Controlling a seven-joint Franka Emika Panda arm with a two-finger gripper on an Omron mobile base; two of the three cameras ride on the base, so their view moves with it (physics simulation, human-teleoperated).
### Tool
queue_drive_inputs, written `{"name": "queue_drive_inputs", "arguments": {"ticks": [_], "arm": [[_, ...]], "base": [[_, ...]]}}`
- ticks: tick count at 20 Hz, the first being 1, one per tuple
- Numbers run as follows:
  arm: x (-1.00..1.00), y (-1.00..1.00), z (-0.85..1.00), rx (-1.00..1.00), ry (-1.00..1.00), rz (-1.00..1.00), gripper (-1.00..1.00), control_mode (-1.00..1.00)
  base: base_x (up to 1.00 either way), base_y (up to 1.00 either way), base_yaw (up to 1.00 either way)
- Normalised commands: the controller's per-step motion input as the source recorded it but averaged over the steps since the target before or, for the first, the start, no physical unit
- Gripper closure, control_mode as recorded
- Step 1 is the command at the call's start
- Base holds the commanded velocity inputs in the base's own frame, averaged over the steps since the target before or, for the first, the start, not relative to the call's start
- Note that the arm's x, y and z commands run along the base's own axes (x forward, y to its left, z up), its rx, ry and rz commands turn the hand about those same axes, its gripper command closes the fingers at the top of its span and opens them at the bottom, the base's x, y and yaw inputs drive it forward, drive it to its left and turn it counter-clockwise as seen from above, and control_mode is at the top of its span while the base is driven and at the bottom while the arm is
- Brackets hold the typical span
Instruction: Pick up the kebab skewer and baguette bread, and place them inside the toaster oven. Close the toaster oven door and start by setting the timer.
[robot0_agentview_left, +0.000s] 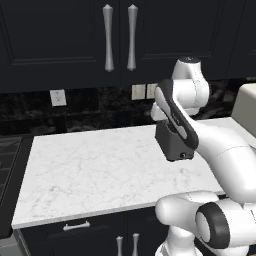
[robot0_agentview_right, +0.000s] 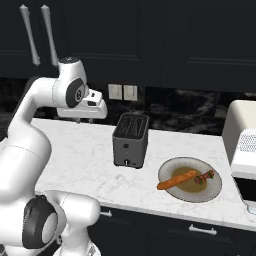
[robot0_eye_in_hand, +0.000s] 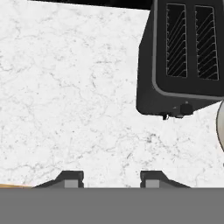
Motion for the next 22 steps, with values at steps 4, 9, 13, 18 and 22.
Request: {"name": "queue_drive_inputs", "arguments": {"ticks": [4,9,13,18,22], "arm": [[-0.59,0.00,0.00,0.00,0.00,-0.04,-1.00,-1.00],[-1.00,-0.08,0.00,0.00,0.00,-0.14,-1.00,-1.00],[-0.87,-0.15,0.00,0.00,0.00,-0.13,-1.00,-1.00],[-0.60,-0.28,0.00,0.00,0.00,-0.12,-1.00,-1.00],[-0.35,-0.23,0.00,0.00,0.00,-0.08,-1.00,-1.00]], "base": [[0.00,0.00,0.00],[0.00,0.00,0.00],[0.00,0.00,0.00],[0.00,0.00,0.00],[0.00,0.00,0.00]]}}
